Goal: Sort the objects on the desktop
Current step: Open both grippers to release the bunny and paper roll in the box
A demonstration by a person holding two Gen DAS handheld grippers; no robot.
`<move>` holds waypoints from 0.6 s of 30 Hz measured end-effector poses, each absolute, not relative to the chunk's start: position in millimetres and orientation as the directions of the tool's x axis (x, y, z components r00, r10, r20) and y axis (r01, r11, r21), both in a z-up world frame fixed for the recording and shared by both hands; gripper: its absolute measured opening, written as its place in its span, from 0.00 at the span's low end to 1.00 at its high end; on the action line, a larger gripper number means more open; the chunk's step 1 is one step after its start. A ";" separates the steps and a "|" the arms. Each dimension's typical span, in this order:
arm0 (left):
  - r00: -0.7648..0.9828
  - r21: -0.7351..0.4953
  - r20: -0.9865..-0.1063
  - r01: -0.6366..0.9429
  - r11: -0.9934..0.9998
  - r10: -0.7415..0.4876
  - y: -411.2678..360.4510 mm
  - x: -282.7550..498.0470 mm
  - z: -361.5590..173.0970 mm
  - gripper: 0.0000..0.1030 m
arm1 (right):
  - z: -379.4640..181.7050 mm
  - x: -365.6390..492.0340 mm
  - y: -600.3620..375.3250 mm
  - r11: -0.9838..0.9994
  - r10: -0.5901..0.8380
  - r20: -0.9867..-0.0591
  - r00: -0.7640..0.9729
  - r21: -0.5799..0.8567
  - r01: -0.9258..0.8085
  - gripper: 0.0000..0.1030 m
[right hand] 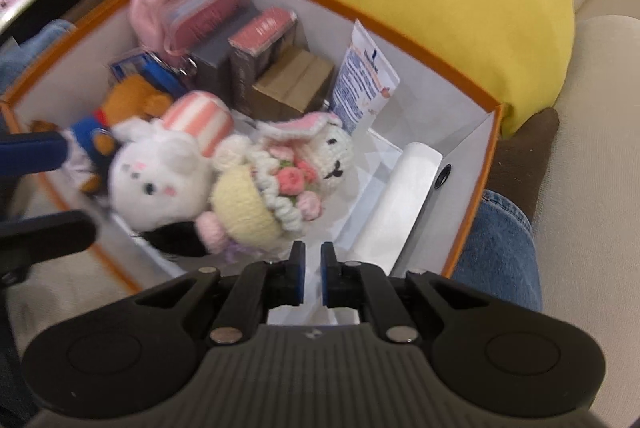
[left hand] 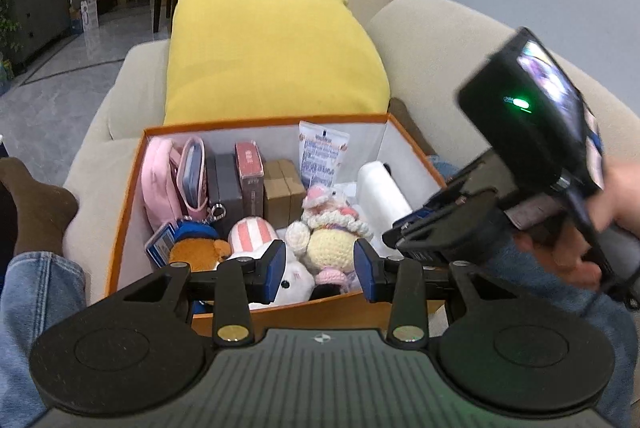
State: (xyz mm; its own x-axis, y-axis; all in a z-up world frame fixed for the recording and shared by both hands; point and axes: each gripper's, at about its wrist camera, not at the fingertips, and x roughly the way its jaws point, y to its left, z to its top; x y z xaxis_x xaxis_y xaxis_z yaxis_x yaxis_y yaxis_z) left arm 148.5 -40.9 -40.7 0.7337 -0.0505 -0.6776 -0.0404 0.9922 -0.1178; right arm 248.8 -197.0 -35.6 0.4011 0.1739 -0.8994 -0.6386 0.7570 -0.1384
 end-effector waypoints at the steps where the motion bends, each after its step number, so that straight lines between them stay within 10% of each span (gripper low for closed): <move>1: 0.740 -0.112 -0.671 -0.041 0.993 -0.046 -41.8 146.4 -36.6 0.43 | -29.2 243.7 -197.6 0.761 0.190 -0.890 0.415 -0.134 -0.634 0.07; 7: 0.799 -0.052 -0.601 -0.076 0.996 0.030 -44.5 132.2 -11.1 0.48 | 0.9 216.2 -220.5 0.805 0.322 -0.794 0.516 -0.058 -0.591 0.11; 18: 0.850 0.020 -0.504 -0.170 0.985 0.157 -40.5 122.6 -20.3 0.81 | 8.3 162.5 -239.5 0.912 0.356 -0.551 0.755 0.028 -0.410 0.51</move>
State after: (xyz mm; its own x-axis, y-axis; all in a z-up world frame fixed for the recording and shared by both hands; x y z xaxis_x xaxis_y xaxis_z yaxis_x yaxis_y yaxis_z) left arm 122.6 -40.5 -20.3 0.8497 0.1566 -0.5035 -0.1700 0.9853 0.0196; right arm 162.5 -239.5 8.3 0.7547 0.3558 -0.5512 -0.4098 0.9118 0.0275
